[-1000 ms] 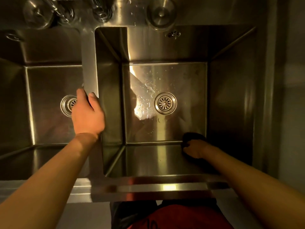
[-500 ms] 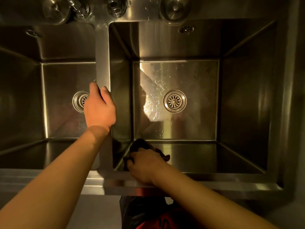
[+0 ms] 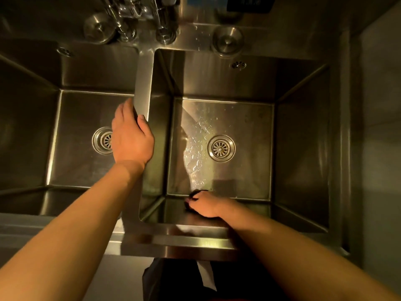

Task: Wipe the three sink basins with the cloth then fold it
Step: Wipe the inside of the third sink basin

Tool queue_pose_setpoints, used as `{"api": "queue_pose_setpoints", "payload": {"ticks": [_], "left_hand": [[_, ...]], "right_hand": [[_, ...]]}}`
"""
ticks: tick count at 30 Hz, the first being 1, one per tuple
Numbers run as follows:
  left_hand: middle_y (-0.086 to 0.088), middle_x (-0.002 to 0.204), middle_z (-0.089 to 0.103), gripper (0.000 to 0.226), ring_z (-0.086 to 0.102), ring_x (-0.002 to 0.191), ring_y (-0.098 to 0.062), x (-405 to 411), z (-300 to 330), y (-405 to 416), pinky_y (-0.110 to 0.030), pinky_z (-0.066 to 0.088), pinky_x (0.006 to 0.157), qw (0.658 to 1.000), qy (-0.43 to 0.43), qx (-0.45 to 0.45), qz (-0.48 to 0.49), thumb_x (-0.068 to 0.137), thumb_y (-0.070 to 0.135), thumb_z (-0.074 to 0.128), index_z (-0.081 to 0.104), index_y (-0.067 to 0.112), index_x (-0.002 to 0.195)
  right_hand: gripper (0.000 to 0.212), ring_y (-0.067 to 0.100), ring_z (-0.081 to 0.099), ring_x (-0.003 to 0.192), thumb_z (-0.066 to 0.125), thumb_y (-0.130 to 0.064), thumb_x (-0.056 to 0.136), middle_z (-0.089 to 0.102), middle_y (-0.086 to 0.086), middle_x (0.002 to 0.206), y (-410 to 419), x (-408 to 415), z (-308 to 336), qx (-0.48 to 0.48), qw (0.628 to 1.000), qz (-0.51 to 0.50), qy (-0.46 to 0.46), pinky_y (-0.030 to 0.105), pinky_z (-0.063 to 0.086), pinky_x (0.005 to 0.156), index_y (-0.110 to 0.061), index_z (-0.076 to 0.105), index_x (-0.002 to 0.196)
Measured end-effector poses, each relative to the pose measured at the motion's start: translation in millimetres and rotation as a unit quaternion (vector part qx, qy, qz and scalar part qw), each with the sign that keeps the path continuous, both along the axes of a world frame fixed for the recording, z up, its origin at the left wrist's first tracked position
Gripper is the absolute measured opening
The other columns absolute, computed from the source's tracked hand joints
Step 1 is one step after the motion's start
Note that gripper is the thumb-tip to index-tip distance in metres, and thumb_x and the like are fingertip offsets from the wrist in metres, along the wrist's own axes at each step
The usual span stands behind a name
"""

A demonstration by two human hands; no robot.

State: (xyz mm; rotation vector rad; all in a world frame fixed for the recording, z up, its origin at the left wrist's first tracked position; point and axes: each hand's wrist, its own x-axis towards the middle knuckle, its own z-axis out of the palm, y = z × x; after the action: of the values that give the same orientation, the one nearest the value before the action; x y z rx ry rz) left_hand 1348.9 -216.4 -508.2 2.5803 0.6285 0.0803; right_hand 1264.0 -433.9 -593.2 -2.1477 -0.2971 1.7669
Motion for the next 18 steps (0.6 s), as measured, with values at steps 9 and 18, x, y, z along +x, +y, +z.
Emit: {"api": "queue_pose_setpoints", "payload": {"ticks": [9,18], "left_hand": [[-0.015,0.166,0.032,0.059,0.037,0.145,-0.041,-6,13,-5,-0.054,0.035,0.119,0.998,-0.012,0.001,-0.064,0.102,0.013,0.046,0.032,0.011,0.159],[-0.022,0.169,0.017,0.075,0.032,0.146,-0.048,-17,24,-39,-0.063,0.037,0.111,0.994,0.087,0.048,-0.036,0.103,0.036,0.048,0.014,0.009,0.163]], "right_hand": [[0.047,0.028,0.060,0.116,0.051,-0.051,0.098,0.062,0.009,0.136,-126,6,38,-0.158,0.986,-0.016,-0.044,0.030,0.042,0.086,-0.021,0.065,0.130],[0.043,0.026,0.064,0.102,0.052,-0.046,0.098,0.068,0.009,0.120,-170,5,70,-0.174,0.981,-0.009,-0.081,0.039,0.053,0.094,-0.015,0.068,0.123]]}}
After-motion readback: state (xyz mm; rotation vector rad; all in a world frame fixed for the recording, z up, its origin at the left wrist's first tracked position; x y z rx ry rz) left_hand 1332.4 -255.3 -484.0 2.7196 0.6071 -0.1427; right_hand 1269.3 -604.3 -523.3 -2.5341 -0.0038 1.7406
